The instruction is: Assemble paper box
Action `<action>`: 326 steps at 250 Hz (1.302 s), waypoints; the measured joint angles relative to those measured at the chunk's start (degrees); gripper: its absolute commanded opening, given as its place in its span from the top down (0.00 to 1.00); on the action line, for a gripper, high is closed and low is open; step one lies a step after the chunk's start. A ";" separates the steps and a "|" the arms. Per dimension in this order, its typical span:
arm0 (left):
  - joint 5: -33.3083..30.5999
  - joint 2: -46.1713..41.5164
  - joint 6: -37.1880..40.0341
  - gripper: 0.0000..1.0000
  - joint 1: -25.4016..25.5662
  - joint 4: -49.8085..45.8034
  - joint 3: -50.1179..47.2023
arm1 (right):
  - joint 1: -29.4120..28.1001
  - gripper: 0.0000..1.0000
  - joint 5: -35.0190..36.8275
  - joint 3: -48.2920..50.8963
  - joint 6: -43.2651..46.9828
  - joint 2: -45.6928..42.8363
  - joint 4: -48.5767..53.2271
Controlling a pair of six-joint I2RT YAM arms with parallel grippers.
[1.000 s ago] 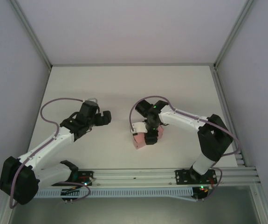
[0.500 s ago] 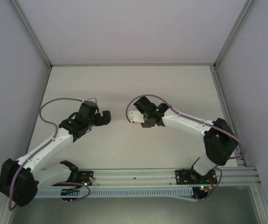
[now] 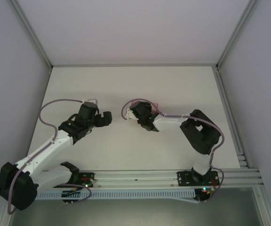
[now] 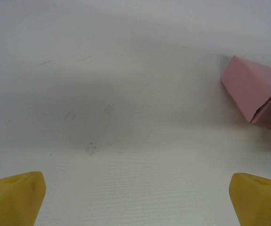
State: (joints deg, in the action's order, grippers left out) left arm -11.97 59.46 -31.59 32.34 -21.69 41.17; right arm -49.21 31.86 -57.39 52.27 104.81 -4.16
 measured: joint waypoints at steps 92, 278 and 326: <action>-0.04 -0.31 0.02 0.00 0.00 0.00 0.00 | -3.56 0.00 -13.84 3.23 -5.40 -10.32 11.34; -14.49 4.59 16.52 0.00 -22.91 34.07 -14.84 | 37.55 0.00 -17.14 34.67 -40.24 -42.10 -18.75; -15.06 14.58 24.09 0.00 -24.55 53.62 -20.92 | 44.15 0.00 -18.47 44.78 -47.67 -33.55 -37.48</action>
State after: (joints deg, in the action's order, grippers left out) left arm -27.03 74.04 -7.51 7.79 31.92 20.25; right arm -5.06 13.39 -12.60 4.60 71.26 -41.65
